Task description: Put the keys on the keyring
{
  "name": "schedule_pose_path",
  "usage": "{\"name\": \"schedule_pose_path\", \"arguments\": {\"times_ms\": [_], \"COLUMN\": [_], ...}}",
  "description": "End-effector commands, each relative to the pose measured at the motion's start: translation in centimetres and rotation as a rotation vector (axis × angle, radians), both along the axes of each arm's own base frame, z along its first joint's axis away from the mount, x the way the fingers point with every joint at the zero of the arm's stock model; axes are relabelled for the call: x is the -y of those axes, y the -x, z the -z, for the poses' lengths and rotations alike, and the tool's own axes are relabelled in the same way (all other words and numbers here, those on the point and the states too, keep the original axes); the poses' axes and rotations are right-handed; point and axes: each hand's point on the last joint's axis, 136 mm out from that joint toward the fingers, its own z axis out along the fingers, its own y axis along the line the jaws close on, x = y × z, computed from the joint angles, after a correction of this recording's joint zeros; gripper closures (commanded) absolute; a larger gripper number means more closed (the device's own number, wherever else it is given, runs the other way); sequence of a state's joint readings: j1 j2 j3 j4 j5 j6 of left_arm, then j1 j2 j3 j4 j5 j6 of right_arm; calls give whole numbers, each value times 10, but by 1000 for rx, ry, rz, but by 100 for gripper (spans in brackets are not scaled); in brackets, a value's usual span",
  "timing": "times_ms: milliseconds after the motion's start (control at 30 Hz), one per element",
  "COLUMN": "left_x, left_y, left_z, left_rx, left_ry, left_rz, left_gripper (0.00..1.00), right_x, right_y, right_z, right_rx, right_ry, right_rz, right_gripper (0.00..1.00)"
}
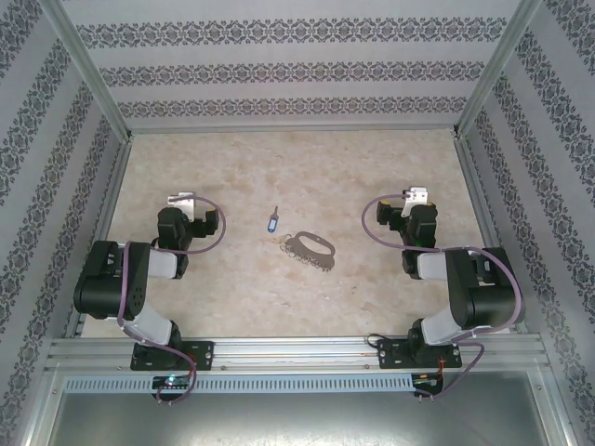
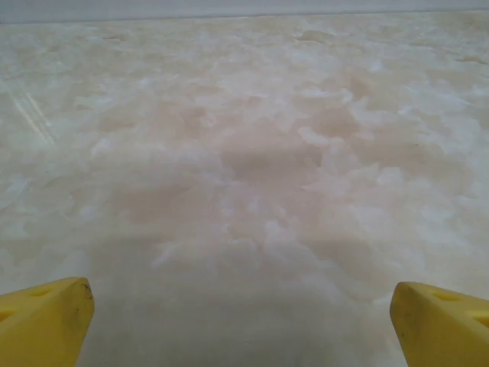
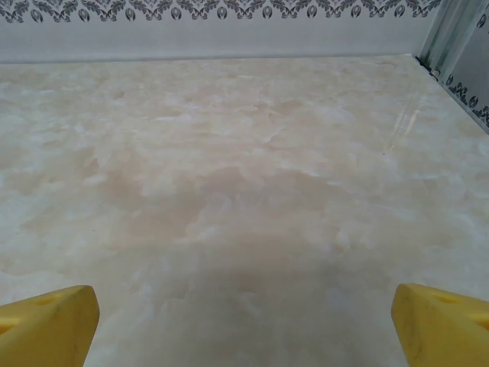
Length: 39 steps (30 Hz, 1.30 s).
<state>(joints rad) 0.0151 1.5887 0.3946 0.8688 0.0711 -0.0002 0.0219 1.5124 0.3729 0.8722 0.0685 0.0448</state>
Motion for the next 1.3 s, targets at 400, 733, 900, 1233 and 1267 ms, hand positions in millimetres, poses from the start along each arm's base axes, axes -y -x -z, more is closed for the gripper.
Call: {"name": "schedule_pose_path", "arguments": {"times_ms": [400,733,900,1233,1267], "left_x": [-2,-1,-5,35,44], "left_y": [-5,-5,-3,23,22], "left_z": [-13,-12,-28,-122,-131], "left_rx": [55,51,44,-49,-60], "left_ry": [-3,-2,-3,313,375], "left_rz": [-9,-4,-25,54,75], "left_gripper": [0,0,0,0,0], "right_x": [0,0,1,-39,-52], "right_y": [-5,-6,-6,6,6], "right_z": [-10,-10,-28,-91,-90], "right_rx": [32,31,35,-350,-383], "right_ry": [0,5,54,-206,-229], "right_rz": [-14,-14,39,93,58], "right_gripper": [2,2,2,2,2]}}
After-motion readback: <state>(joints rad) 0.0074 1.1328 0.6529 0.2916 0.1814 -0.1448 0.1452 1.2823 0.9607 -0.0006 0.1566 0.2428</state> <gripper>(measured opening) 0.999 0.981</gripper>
